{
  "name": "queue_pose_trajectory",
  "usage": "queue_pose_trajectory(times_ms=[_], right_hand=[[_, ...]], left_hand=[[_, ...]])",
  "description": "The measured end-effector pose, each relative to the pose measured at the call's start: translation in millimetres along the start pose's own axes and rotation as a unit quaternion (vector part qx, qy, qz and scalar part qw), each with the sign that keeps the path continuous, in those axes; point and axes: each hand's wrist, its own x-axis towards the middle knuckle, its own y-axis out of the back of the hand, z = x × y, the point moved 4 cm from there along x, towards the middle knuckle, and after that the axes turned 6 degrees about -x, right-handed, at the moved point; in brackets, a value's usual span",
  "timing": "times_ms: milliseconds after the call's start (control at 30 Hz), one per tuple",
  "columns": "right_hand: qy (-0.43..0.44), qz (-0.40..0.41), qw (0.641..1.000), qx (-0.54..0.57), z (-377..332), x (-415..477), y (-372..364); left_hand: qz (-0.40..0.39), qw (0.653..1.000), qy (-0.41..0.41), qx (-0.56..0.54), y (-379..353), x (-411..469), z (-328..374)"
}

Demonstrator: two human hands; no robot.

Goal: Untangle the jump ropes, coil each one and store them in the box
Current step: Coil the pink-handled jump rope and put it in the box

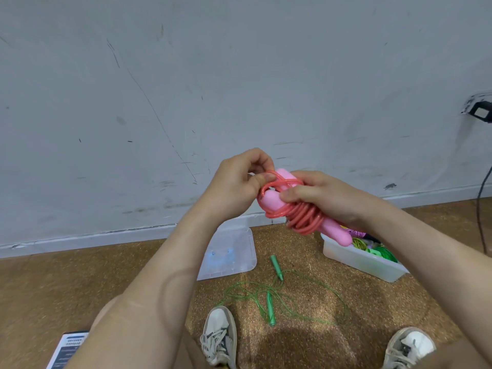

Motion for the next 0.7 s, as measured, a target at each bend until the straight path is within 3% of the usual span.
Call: queue_pose_trajectory(times_ms=[200,333,433,600,700], right_hand=[[0.010,-0.024,0.998,-0.061,3.4,-4.1,3.4],[0.015,0.008,0.998,-0.059,4.2,-4.6,-1.1],[0.024,0.040,0.998,-0.038,1.5,-1.8,-0.1],[0.030,-0.010,0.996,0.084,-5.1,-3.2,-0.7],[0.025,-0.062,0.979,0.195,-10.9,-7.3,-3.1]], left_hand=[[-0.036,0.996,0.031,-0.073,0.8,-1.0,-0.1],[-0.025,0.997,0.028,-0.072,0.5,-0.7,-0.1],[-0.013,0.989,0.056,-0.133,4.4,0.8,-5.0],[-0.049,0.942,0.119,-0.310,3.2,0.1,-16.0],[-0.027,0.885,0.153,-0.440,-8.1,-1.2,-18.0]])
